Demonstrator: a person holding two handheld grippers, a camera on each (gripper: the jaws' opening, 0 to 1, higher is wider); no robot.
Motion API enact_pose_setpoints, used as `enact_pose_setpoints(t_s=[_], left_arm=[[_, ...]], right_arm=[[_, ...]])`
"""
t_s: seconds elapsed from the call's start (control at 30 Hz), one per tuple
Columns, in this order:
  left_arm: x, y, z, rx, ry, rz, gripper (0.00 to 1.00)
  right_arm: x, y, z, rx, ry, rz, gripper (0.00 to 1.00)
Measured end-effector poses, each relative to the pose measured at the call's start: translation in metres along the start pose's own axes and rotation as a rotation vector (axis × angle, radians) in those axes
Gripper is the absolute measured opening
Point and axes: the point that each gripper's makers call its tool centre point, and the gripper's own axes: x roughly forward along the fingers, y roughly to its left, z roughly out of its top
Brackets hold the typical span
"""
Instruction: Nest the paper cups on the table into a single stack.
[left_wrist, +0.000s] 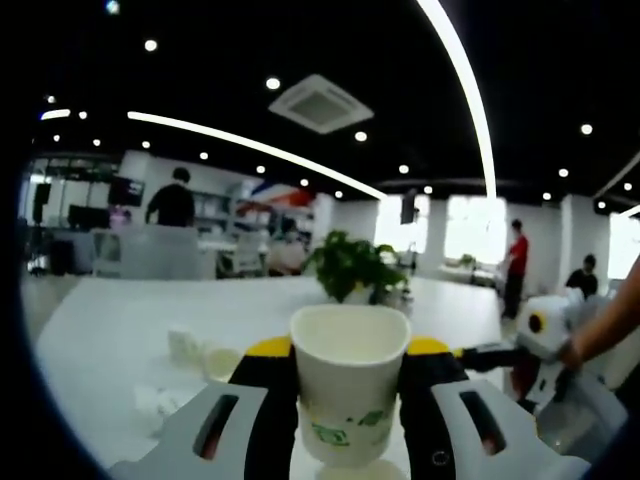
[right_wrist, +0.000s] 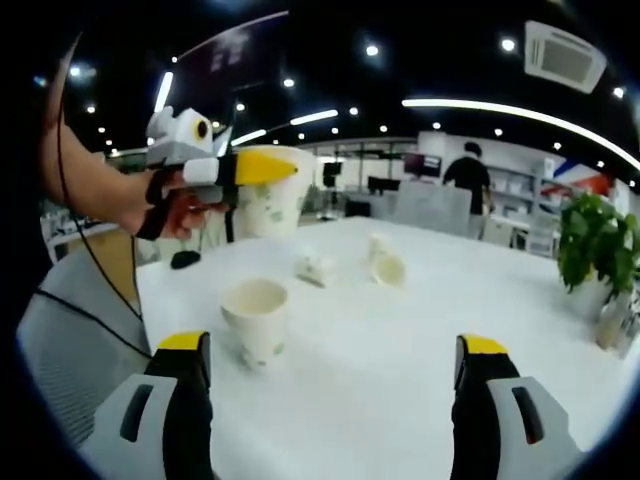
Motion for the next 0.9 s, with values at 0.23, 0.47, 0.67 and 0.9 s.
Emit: enact_pose_setpoints(t_s=[0.23,0.47,0.67,0.9], left_arm=[[-0.005,-0.004,-0.004,-0.006,-0.003,0.006,0.36],[-0.009,-0.007,-0.009,0.013,-0.005,0.007,0.36],[-0.011,-0.011,-0.014,0.02,0.001,-0.002,0.36],[-0.013,-0.011,-0.032,0.034,0.025,0.007,0.37]], right_arm=[[0.0,0.0,0.0,0.0,-0.001,-0.001,1.0],[0.0,0.002,0.0,-0.006,0.001,0.002,1.0],[-0.001,0.001,0.0,-0.003,0.001,0.0,1.0],[-0.001,0.001,0.0,-0.004,-0.001,0.001,1.0]])
